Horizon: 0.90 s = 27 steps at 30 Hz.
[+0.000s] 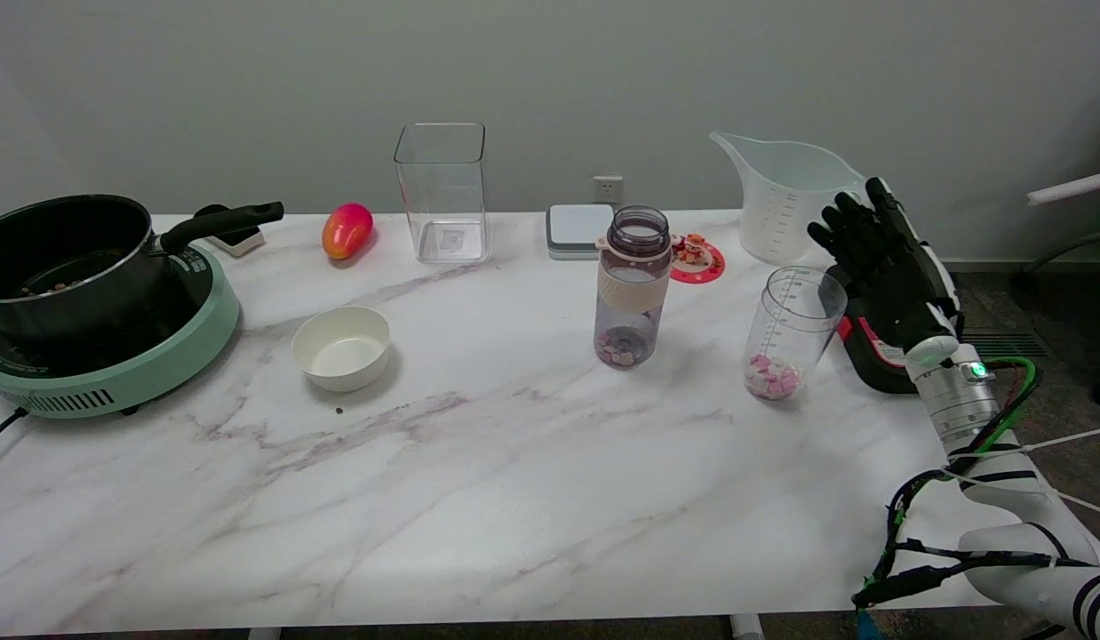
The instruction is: Pick up the measuring cup.
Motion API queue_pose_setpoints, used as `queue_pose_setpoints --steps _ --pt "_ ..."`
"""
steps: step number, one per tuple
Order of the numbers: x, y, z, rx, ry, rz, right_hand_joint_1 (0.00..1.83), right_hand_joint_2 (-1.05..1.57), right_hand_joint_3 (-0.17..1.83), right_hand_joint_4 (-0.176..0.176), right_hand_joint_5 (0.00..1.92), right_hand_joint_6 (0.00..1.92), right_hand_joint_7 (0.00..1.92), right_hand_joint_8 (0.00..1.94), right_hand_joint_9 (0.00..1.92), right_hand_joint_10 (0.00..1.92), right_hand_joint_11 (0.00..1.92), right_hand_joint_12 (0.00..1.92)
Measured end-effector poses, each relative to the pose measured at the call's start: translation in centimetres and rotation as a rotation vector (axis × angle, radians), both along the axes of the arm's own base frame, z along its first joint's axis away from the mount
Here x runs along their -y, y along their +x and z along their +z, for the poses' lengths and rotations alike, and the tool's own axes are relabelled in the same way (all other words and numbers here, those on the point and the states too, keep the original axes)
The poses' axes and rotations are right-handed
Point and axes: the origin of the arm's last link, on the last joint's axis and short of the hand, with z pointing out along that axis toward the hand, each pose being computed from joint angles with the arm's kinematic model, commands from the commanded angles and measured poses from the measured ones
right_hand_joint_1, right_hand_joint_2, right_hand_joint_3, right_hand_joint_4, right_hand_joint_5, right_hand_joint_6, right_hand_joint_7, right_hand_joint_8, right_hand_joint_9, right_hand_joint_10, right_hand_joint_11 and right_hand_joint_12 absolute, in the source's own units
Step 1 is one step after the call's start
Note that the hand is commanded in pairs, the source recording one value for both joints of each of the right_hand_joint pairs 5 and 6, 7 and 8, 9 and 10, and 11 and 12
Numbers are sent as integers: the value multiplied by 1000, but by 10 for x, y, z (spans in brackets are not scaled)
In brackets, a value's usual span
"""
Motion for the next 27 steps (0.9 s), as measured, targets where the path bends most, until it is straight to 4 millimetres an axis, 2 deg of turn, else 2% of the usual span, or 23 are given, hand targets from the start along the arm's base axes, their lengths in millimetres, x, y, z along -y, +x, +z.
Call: queue_pose_setpoints --steps 27 --pt "10 -43 -21 -4 22 -118 1228 -923 849 0 76 76 328 328 363 363 428 428"
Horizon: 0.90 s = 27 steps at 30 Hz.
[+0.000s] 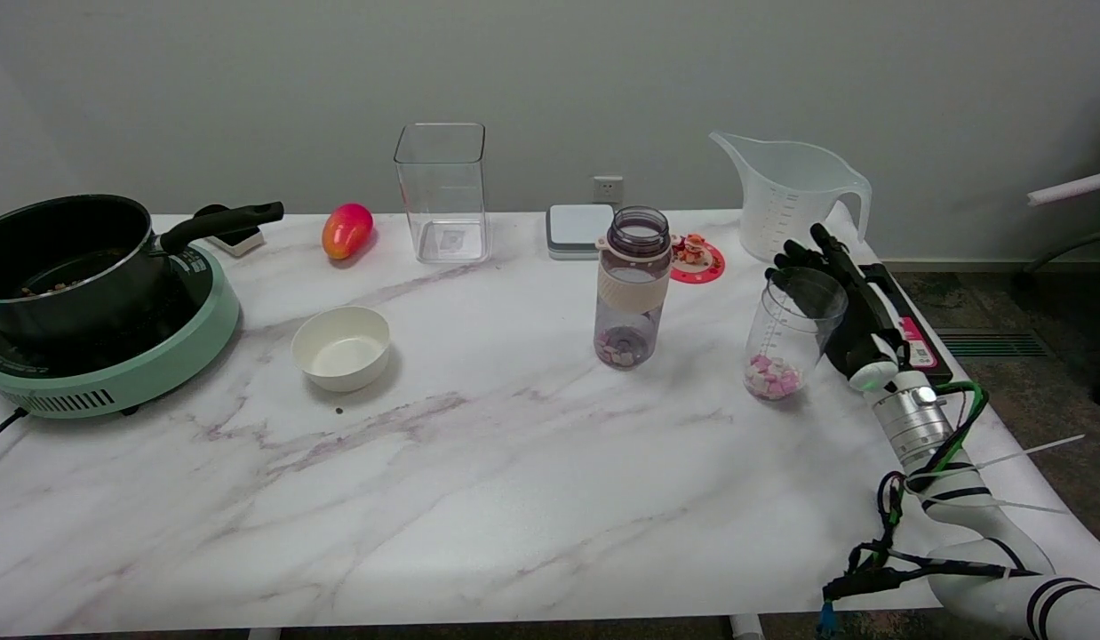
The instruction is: Pick up the measuring cup.
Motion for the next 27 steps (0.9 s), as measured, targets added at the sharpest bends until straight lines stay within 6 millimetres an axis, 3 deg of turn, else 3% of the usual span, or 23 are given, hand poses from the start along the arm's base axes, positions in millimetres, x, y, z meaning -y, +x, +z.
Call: queue_pose_setpoints --steps 20,27 --pt "0 -9 -8 -16 10 -23 1331 -800 764 0 116 116 362 362 386 386 452 452" --pt "-2 -12 -9 -21 10 -30 1401 -367 825 0 177 177 388 388 439 439 472 472"
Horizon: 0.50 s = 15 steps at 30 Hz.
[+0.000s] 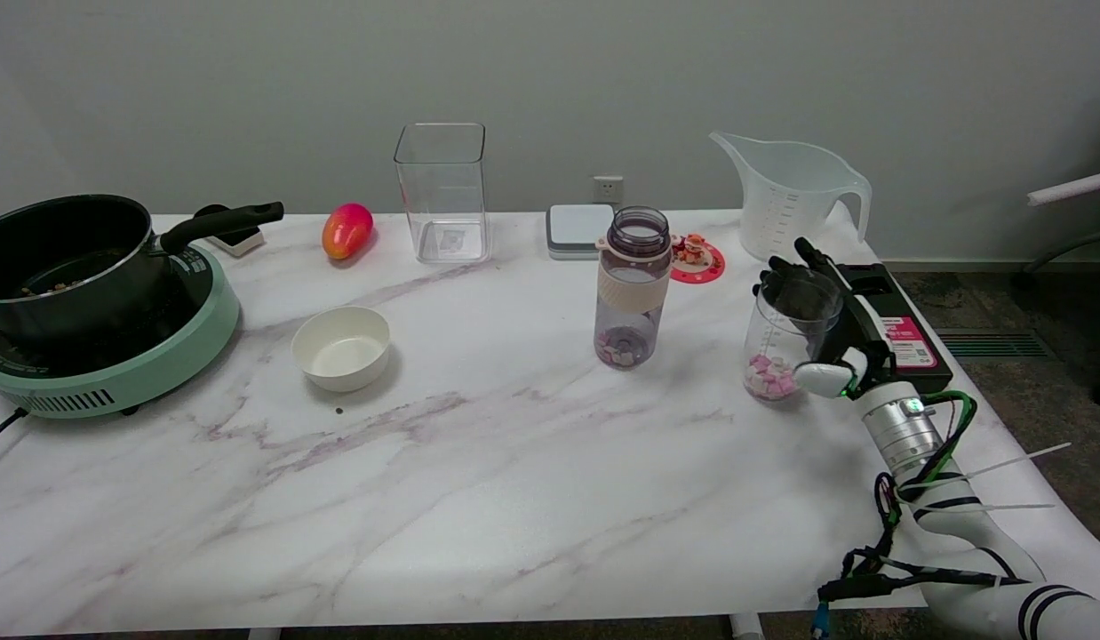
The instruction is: Pick up the measuring cup.
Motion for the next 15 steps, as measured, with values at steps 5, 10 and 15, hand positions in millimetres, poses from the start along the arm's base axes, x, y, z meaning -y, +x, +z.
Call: queue_pose_setpoints --steps 5,10,15 --pt "-1 -2 1 -2 -5 -7 1481 36 856 0 274 274 457 457 483 483 707 707" --pt "-3 -3 3 -1 -15 -11 1530 464 818 0 468 468 504 504 759 759 909 909" --pt "-4 -4 6 4 -31 -10 1507 689 650 0 624 624 802 802 938 938 964 964"
